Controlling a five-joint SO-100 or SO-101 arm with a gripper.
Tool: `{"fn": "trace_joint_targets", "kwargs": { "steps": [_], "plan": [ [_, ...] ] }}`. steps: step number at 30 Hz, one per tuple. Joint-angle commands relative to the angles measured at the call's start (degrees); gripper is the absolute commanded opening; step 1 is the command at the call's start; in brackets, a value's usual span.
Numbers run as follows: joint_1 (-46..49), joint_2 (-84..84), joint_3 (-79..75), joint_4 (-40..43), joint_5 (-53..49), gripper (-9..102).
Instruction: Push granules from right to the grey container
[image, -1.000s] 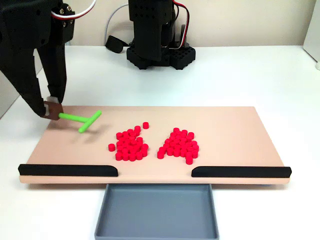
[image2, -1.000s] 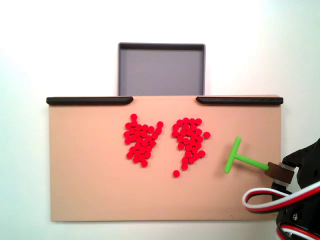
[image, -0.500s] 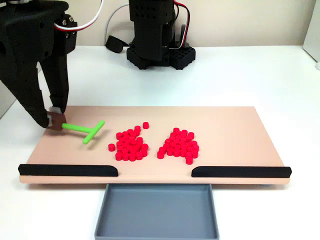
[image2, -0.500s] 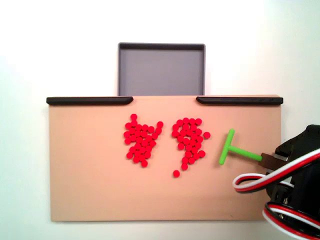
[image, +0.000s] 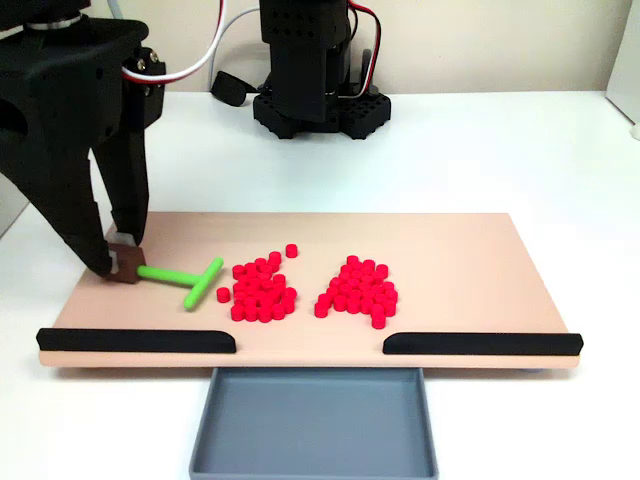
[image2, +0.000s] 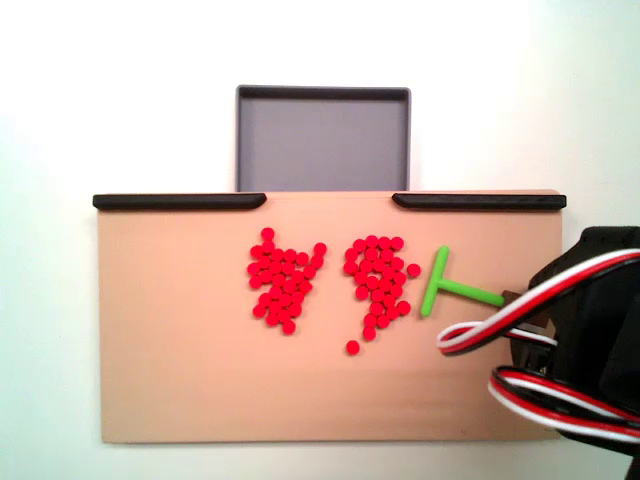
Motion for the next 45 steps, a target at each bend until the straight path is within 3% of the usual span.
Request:
{"fn": "trace_joint_targets", "kwargs": {
  "steps": [1,45],
  "plan": [
    [-0.4,0.6,-2.5,-0.1,-21.4,0],
    [-4.1,0.2,-3.7,-0.1,-12.3,0]
  ]
}}
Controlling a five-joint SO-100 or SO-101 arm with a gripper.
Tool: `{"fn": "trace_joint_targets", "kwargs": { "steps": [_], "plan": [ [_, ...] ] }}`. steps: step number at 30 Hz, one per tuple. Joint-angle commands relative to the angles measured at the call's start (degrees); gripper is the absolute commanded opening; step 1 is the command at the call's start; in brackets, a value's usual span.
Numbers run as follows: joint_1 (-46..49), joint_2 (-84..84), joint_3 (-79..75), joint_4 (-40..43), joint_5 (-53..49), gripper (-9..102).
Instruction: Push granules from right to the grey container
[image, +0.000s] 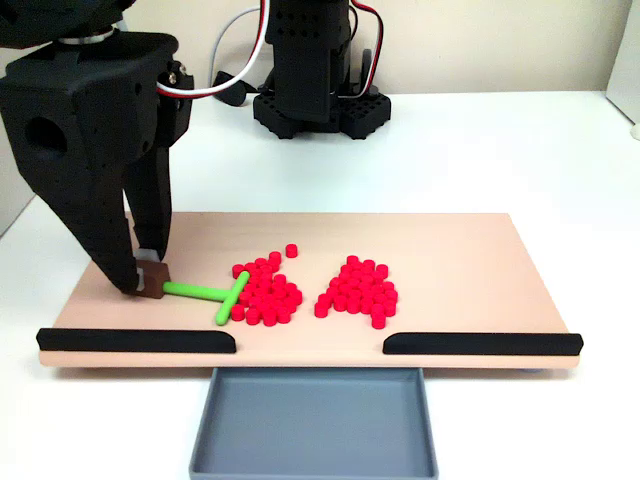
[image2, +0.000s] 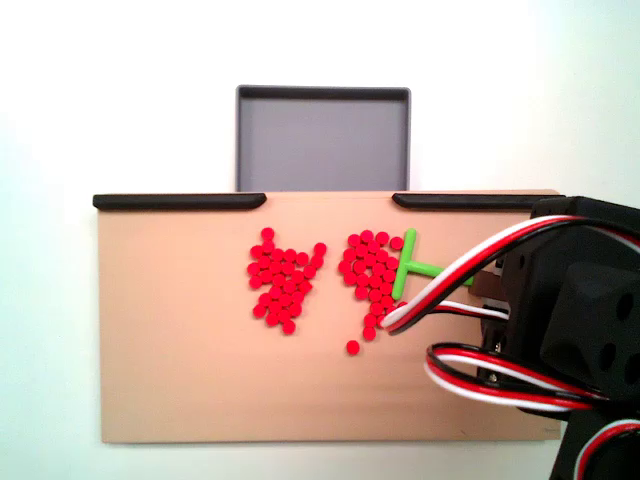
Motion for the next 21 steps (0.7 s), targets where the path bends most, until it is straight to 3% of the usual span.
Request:
{"fn": "trace_joint_targets", "kwargs": {
  "steps": [1,21],
  "plan": [
    [-0.5,1.4,-1.8,-0.1,-11.9,0],
    [-1.6,1.8,-1.8,-0.1,0.4,0]
  ]
}}
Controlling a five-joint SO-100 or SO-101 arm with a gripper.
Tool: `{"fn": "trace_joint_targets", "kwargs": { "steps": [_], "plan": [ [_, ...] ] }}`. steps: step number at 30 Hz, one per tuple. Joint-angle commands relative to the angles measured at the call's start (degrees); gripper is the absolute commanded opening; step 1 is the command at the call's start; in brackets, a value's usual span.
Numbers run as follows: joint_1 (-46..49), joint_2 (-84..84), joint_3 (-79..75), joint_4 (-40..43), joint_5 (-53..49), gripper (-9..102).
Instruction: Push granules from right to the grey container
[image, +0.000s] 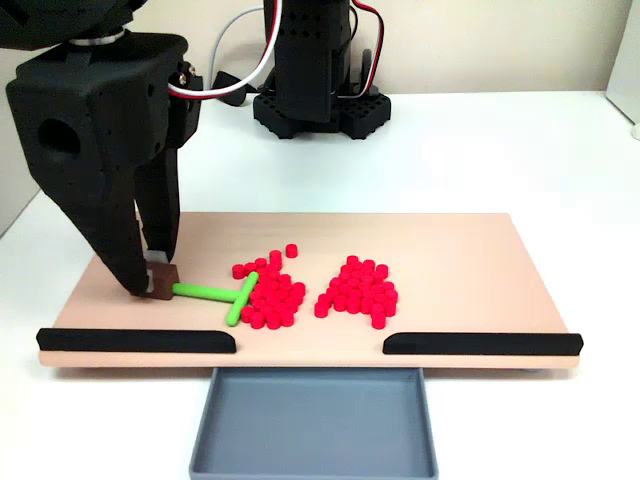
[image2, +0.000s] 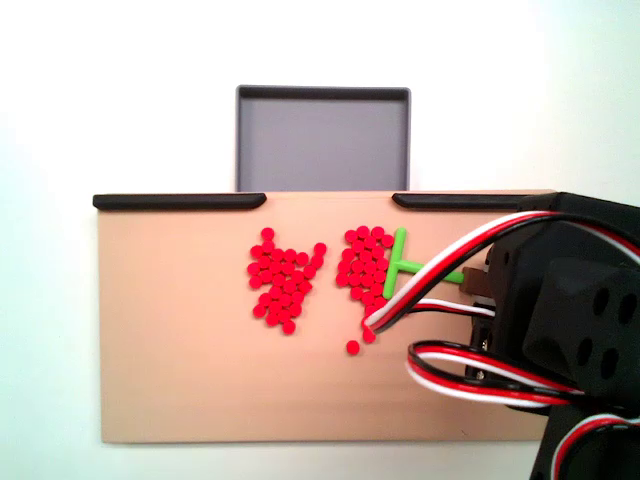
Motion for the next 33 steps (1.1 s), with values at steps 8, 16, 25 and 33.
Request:
{"fn": "trace_joint_targets", "kwargs": {
  "steps": [8,16,25,33],
  "plan": [
    [-0.3,2.3,-1.8,-0.1,4.7,0],
    [-0.6,2.3,-1.8,-0.1,7.9,0],
    [-1.5,2.2,-1.8,-0.1,10.2,0],
    [-2.0,2.2,-1.8,-0.1,12.9,0]
  ]
}}
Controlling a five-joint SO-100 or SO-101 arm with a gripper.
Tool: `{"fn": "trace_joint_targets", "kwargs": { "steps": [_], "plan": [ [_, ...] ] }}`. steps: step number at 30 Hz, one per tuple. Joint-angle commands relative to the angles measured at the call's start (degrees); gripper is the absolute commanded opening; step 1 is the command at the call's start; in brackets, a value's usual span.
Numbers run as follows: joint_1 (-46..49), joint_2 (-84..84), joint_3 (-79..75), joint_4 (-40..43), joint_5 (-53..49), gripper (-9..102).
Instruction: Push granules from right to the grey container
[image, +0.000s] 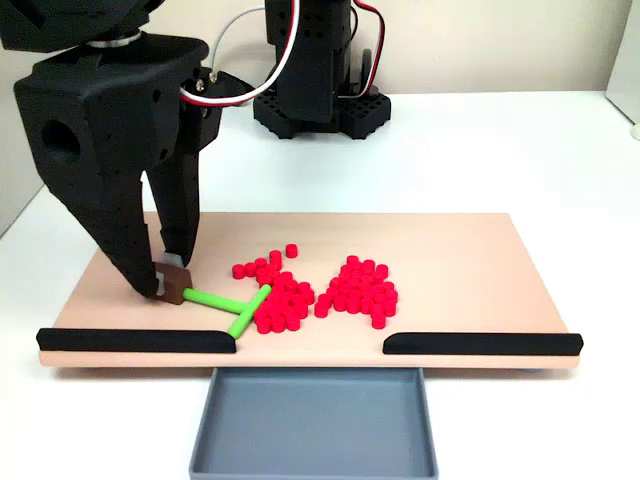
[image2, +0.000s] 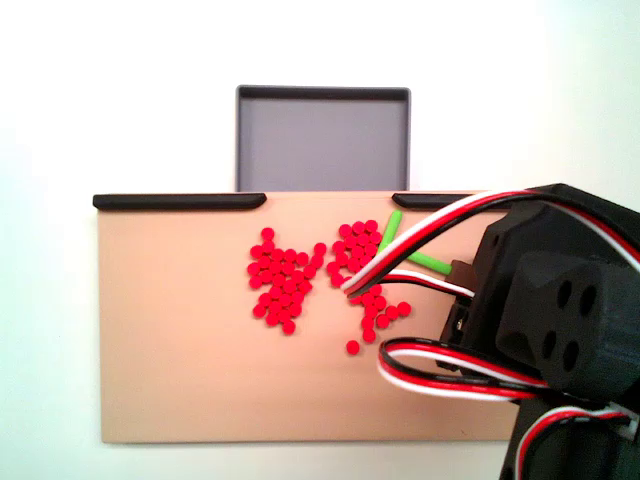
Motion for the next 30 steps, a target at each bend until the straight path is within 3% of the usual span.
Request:
{"fn": "trace_joint_targets", "kwargs": {
  "steps": [1,30],
  "plan": [
    [-0.5,2.2,-1.8,-0.1,1.9,0],
    [-2.5,2.5,-1.8,-0.1,11.8,0]
  ]
}}
